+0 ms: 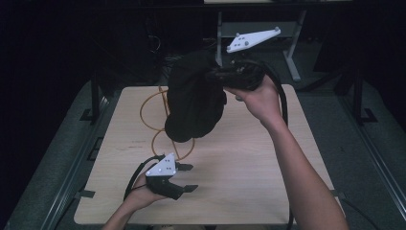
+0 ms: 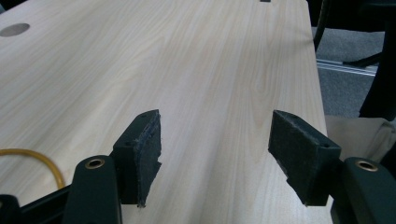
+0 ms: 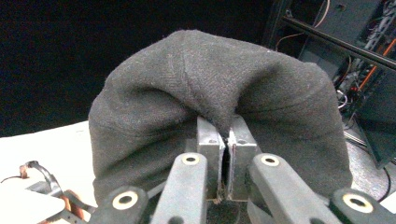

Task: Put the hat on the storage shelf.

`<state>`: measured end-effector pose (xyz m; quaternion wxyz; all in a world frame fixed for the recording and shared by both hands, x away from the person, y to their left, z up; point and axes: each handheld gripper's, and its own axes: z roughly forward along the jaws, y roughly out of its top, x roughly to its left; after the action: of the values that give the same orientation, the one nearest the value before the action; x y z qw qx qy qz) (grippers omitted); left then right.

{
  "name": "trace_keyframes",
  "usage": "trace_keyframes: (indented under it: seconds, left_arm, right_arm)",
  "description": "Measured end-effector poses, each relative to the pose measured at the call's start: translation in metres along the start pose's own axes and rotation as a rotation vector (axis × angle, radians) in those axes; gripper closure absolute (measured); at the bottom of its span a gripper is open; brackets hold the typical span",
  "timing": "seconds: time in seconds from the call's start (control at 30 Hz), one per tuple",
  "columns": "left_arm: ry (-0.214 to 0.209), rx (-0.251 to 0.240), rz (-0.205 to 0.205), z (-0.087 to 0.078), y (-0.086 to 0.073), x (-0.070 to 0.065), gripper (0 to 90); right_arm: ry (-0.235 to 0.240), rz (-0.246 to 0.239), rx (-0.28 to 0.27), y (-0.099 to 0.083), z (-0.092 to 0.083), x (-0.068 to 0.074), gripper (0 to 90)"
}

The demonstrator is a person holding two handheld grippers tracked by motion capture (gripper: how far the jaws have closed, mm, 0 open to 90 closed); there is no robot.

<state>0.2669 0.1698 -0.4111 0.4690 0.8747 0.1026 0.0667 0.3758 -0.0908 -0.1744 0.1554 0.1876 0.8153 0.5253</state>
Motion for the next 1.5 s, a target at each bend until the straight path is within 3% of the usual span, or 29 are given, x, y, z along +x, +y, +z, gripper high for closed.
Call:
trace_keyframes:
  seconds: [0.2, 0.33, 0.53, 0.7, 0.87, 1.17, 1.23, 1.3, 1.33, 1.5]
  left_arm:
    - [-0.012, -0.011, 0.005, 0.002, 0.002, -0.002, 34.1]
    - [-0.01, -0.005, 0.022, 0.005, 0.002, -0.002, 34.2]
    - [-0.017, -0.007, 0.041, 0.005, 0.003, -0.001, 34.2]
    - [-0.019, -0.013, 0.034, 0.003, 0.004, 0.0, 34.2]
    - [-0.023, -0.017, 0.036, 0.003, 0.005, -0.002, 34.2]
    - [-0.044, -0.027, 0.048, 0.007, 0.006, -0.005, 34.2]
    - [-0.051, -0.026, 0.05, 0.008, 0.007, -0.008, 34.2]
    - [-0.056, -0.022, 0.045, 0.009, 0.007, -0.009, 34.2]
    - [-0.06, -0.023, 0.048, 0.009, 0.007, -0.01, 34.2]
    - [-0.056, -0.022, 0.049, 0.009, 0.006, -0.01, 34.2]
  right_arm:
    - [0.03, -0.012, 0.014, 0.017, 0.017, 0.001, 87.0]
    - [0.061, -0.03, 0.033, 0.03, 0.04, 0.002, 87.0]
    - [0.094, -0.022, 0.076, 0.037, 0.071, -0.002, 86.9]
    - [0.106, -0.023, 0.107, 0.041, 0.09, -0.005, 86.8]
    - [0.141, 0.015, 0.137, 0.046, 0.12, -0.013, 86.5]
    - [0.152, 0.025, 0.195, 0.043, 0.164, -0.005, 83.8]
    - [0.158, 0.024, 0.22, 0.039, 0.175, -0.004, 81.3]
    - [0.174, 0.039, 0.255, 0.035, 0.184, -0.004, 71.6]
    - [0.18, 0.031, 0.3, 0.031, 0.192, -0.004, 61.3]
    - [0.17, 0.037, 0.291, 0.025, 0.191, -0.003, 53.8]
